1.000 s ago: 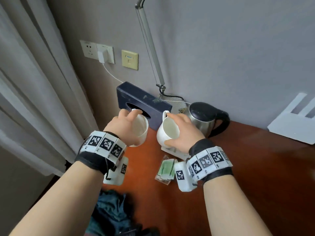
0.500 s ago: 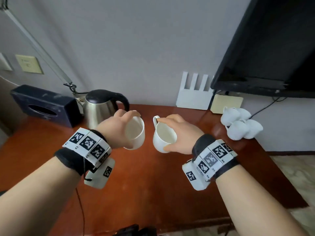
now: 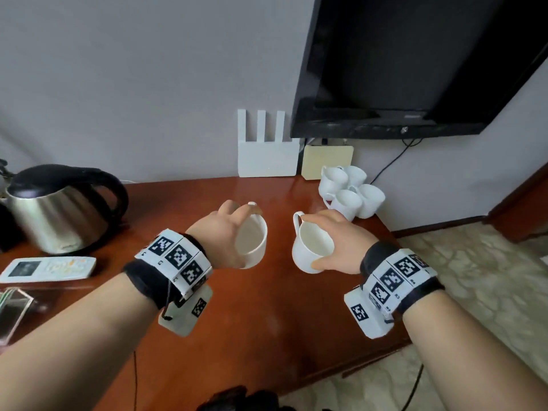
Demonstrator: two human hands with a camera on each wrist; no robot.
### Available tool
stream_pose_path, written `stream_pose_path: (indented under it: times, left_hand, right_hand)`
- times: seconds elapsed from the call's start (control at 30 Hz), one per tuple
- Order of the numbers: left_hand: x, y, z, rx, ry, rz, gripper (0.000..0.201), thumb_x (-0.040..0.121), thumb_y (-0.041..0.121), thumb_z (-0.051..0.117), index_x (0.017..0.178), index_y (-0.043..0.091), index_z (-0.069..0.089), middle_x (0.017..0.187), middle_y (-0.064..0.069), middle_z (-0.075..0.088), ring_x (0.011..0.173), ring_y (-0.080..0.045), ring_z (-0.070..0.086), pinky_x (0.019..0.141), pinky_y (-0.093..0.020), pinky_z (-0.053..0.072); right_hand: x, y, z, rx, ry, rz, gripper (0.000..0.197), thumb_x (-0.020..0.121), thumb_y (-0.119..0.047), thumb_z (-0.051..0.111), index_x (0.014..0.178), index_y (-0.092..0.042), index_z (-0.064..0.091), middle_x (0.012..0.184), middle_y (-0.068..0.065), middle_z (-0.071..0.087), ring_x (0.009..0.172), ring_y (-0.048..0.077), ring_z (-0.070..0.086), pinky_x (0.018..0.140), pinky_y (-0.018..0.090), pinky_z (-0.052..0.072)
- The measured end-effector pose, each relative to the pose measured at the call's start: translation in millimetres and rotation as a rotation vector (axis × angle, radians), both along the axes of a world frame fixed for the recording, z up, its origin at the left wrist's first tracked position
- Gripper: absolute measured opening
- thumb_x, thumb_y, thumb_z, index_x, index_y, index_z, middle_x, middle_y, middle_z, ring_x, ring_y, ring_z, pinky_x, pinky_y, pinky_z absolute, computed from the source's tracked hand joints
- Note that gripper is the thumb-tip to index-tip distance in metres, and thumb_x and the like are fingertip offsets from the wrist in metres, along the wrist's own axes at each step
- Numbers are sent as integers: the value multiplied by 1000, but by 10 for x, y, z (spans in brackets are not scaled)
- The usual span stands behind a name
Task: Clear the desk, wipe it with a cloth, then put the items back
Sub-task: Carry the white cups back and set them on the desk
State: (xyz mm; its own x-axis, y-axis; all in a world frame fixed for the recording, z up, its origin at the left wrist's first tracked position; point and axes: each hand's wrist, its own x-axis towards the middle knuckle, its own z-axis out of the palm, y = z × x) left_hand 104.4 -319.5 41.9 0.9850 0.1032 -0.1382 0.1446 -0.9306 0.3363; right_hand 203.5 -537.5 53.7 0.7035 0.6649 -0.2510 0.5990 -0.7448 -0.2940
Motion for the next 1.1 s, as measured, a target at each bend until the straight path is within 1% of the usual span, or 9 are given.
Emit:
stream_pose_path:
  times: [0.07, 0.2, 0.33, 0.53, 0.6, 0.7, 0.83, 0.93, 1.1]
  left_hand:
    - [202, -91, -34, 4, 7, -29, 88, 70, 36, 75, 140, 34, 21, 136, -1, 31, 114, -24, 49, 85, -29, 48]
    - [623, -311, -89, 13, 26, -74, 87, 71, 35, 74, 140, 35, 20, 136, 0, 29, 114, -23, 48, 84, -28, 47]
    - [1018, -615, -182, 2, 56, -68, 88, 72, 35, 74, 140, 36, 19, 136, -1, 29, 115, -23, 48, 87, -30, 48]
    - [1542, -1201, -398, -18, 93, 31, 86, 73, 39, 72, 141, 35, 19, 137, 0, 28, 119, -24, 46, 92, -29, 48]
    - [1700, -1397, -501, -37, 127, 69, 87, 73, 40, 72, 141, 35, 18, 137, 0, 28, 120, -24, 46, 93, -31, 49]
    - [1928, -1659, -645, -32, 163, 133, 91, 73, 40, 73, 144, 33, 15, 138, 0, 28, 121, -24, 45, 94, -33, 49]
    - [2111, -1947, -807, -67, 222, 243, 96, 72, 41, 74, 145, 33, 12, 137, 0, 27, 120, -24, 45, 94, -34, 49]
    - [2214, -2096, -905, -92, 232, 287, 95, 73, 43, 73, 145, 34, 11, 138, -1, 25, 120, -24, 44, 95, -34, 47]
    - [2372, -2280, -1026, -102, 256, 337, 98, 73, 47, 72, 146, 32, 8, 139, -1, 23, 123, -24, 40, 98, -34, 43]
  right_hand:
    - [150, -111, -29, -27, 19, -18, 88, 74, -28, 74, 143, -39, 21, 145, -7, 25, 126, 18, 41, 99, 30, 41]
    - [504, -346, -119, -63, 15, -37, 88, 74, -29, 74, 143, -39, 21, 144, -7, 26, 126, 21, 42, 96, 34, 44]
    - [908, -621, -243, -73, 37, -35, 88, 73, -30, 74, 143, -41, 20, 147, -7, 23, 127, 22, 41, 96, 38, 46]
    - [1613, -1103, -406, -99, 54, 52, 86, 74, -32, 73, 142, -39, 21, 148, -11, 18, 129, 20, 40, 96, 33, 44]
    - [1851, -1254, -453, -116, 70, 93, 86, 75, -31, 72, 143, -39, 20, 149, -11, 17, 129, 20, 39, 98, 34, 44]
    - [2163, -1453, -569, -146, 63, 134, 88, 75, -29, 71, 144, -39, 18, 146, -10, 18, 125, 20, 42, 95, 32, 45]
    - [2421, -1671, -780, -117, 106, 115, 90, 73, -30, 71, 143, -43, 16, 143, -13, 14, 119, 23, 48, 92, 36, 48]
    - [2570, -1739, -932, -94, 98, 129, 88, 75, -33, 69, 141, -45, 14, 142, -17, 12, 110, 25, 54, 86, 34, 50]
    - [2740, -1757, -1087, -66, 128, 101, 87, 75, -36, 69, 141, -42, 13, 147, -11, 14, 112, 28, 54, 87, 34, 47]
